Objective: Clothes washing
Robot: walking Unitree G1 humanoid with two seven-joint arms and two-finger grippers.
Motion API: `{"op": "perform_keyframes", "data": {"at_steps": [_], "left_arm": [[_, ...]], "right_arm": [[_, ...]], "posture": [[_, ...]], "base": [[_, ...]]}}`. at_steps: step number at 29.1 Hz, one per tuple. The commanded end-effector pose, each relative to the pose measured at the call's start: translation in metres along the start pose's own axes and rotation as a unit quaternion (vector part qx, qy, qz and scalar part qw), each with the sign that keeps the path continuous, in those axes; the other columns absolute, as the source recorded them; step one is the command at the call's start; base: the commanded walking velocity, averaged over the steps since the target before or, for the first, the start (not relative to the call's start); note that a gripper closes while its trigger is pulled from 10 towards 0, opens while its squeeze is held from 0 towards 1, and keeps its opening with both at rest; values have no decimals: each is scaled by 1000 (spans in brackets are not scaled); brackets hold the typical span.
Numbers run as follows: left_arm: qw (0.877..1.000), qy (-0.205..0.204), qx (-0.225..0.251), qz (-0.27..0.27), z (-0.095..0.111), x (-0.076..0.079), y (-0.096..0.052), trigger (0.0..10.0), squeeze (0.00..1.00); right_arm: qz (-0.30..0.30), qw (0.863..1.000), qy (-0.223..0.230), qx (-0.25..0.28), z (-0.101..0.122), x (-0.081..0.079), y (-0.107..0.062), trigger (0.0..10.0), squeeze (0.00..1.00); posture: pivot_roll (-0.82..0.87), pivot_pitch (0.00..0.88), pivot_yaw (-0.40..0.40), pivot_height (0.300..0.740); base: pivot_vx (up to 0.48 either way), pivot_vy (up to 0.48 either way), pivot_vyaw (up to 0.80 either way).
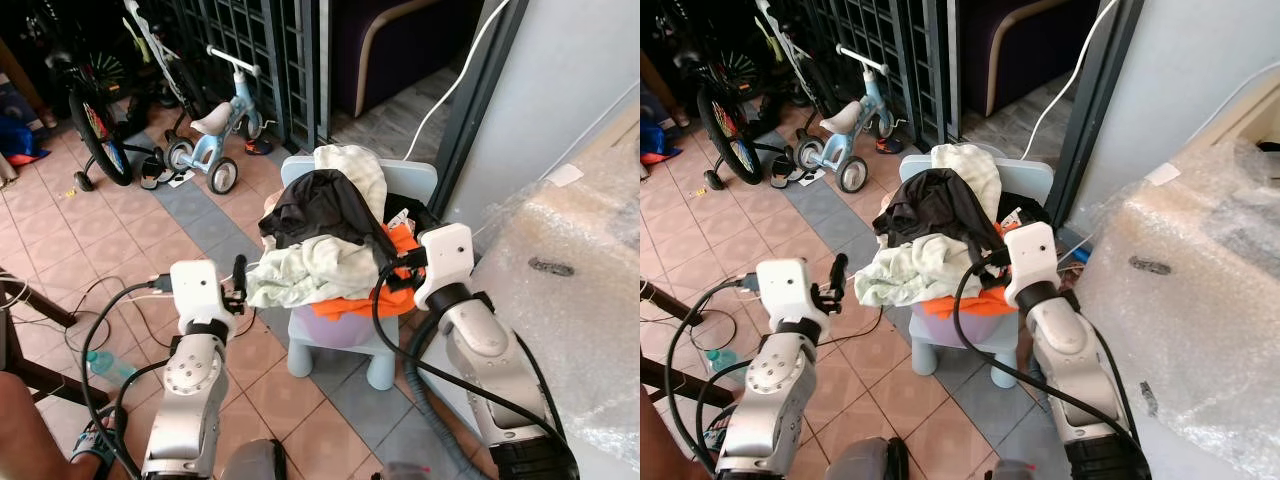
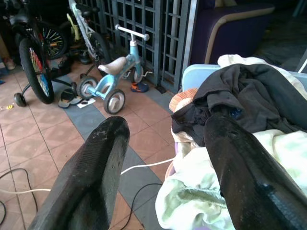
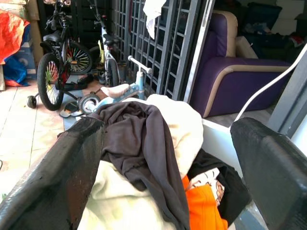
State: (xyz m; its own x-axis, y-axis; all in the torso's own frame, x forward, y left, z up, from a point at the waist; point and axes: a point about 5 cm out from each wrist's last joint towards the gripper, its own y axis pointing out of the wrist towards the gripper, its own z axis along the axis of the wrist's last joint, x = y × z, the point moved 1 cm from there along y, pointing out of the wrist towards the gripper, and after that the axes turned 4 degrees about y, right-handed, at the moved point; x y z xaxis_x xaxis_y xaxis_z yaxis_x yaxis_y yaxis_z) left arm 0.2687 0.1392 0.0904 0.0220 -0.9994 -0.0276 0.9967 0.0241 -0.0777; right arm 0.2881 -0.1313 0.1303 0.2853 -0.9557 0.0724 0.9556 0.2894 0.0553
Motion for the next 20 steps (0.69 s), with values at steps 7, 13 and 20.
{"op": "perform_keyframes", "data": {"at_steps": [7, 13, 20], "left_arm": [[1000, 8, -5, 6, 1, -7, 1, 10000, 0], [1000, 8, 4, 9, 6, -5, 5, 10000, 0], [1000, 10, 9, 15, 11, -6, 6, 10000, 0]], "right_arm": [[9, 1000, -1, -15, -5, -5, 8, 10000, 0], [22, 1000, -3, -12, -4, -13, 12, 10000, 0], [34, 999, -10, -19, -10, -15, 12, 10000, 0]], "posture": [[-15, 115, 19, 740], [-18, 114, 28, 740], [-5, 127, 32, 740]], "base": [[455, 0, 0], [457, 0, 0], [178, 0, 0]]}}
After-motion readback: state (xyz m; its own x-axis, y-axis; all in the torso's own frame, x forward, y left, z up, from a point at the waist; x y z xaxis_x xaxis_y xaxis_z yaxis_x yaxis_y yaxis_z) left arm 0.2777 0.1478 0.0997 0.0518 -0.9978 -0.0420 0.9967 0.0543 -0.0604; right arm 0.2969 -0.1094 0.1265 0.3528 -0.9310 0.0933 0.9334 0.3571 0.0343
